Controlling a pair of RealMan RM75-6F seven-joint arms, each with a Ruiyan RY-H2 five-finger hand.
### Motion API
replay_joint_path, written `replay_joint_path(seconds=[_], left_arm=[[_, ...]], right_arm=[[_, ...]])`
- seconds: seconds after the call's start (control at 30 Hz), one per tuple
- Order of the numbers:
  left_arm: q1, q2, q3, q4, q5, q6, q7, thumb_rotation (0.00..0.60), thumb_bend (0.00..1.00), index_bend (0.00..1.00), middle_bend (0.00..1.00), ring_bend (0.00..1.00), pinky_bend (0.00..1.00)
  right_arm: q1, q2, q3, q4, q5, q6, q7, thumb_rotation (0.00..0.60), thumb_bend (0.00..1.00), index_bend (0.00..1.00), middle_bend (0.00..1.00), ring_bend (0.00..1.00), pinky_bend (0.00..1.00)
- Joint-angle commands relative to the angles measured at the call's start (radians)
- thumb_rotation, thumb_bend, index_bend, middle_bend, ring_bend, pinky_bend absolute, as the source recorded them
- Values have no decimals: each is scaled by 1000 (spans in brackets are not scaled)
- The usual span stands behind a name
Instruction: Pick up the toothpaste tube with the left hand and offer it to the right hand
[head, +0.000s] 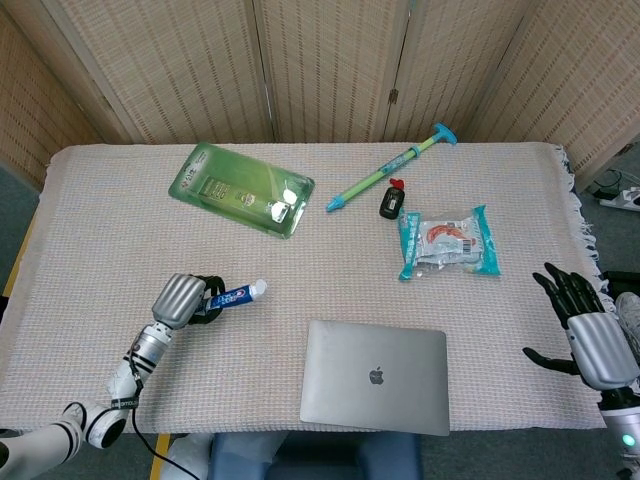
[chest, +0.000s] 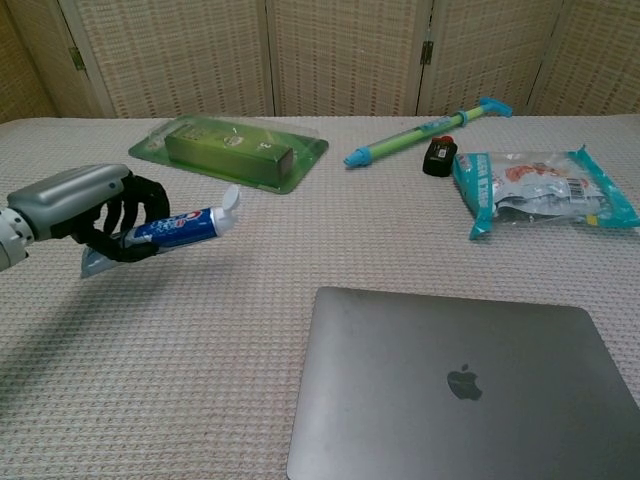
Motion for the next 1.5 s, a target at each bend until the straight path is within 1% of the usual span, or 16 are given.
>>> replay_joint_path(seconds=[0.03, 0.1, 0.17, 0.23, 0.27, 0.3, 0.33, 0.4, 0.5, 0.67, 0.9, 1.1, 1.3, 1.5], left_arm=[[4, 58, -12, -107, 16, 30, -32, 600, 632, 792, 805, 722, 682], [3, 85, -17, -165, 16, 35, -26, 600, 645, 794, 808, 726, 689], [2, 114, -23, -233, 15, 36, -9, 600, 657, 796, 809, 727, 692], [0, 139, -28, -298, 9, 33, 12, 600, 663, 796, 809, 728, 697], [0, 149, -30, -324, 6, 30, 20, 600, 664, 797, 810, 728, 699], [-1, 158, -32, -349, 2, 27, 30, 600, 666, 797, 810, 728, 702], [-3, 169, -36, -382, -4, 22, 43, 600, 668, 798, 811, 728, 703], [-5, 185, -42, -427, -15, 14, 60, 600, 670, 798, 811, 729, 705], [-7, 208, -52, -500, -35, 4, 88, 600, 674, 800, 814, 728, 711], [-6, 232, -56, -574, -55, -1, 147, 600, 678, 802, 817, 729, 713], [-7, 236, -57, -625, -72, -5, 200, 600, 680, 803, 820, 731, 716], [-7, 232, -59, -662, -64, 6, 225, 600, 681, 804, 824, 737, 717], [-5, 222, -61, -674, -65, 17, 250, 600, 688, 806, 829, 739, 720], [-4, 217, -59, -675, -69, 18, 263, 600, 689, 806, 829, 739, 719]], right_arm=[[49, 35, 11, -57, -51, -31, -20, 600, 223, 4, 12, 0, 0], [80, 52, 20, -95, -74, -59, -38, 600, 296, 34, 20, 0, 0], [124, 70, 32, -146, -96, -103, -50, 600, 372, 92, 22, 0, 0], [175, 82, 48, -195, -109, -156, -51, 600, 420, 160, 21, 0, 0], [198, 80, 57, -210, -113, -177, -54, 600, 428, 191, 21, 0, 0], [220, 76, 66, -223, -112, -201, -59, 600, 439, 244, 18, 0, 0], [251, 73, 76, -241, -102, -242, -71, 600, 445, 285, 14, 0, 0], [297, 63, 92, -269, -83, -304, -87, 600, 452, 323, 7, 0, 0], [372, 36, 120, -300, -48, -393, -111, 600, 452, 330, 3, 0, 0], [448, -5, 151, -321, 1, -469, -142, 600, 452, 330, 2, 0, 0], [512, -56, 172, -331, 47, -508, -168, 600, 452, 330, 2, 0, 0], [568, -119, 187, -319, 114, -549, -225, 600, 452, 330, 2, 0, 0], [610, -166, 195, -310, 176, -575, -264, 600, 451, 330, 2, 0, 0], [640, -197, 196, -303, 213, -585, -286, 600, 452, 330, 2, 0, 0]])
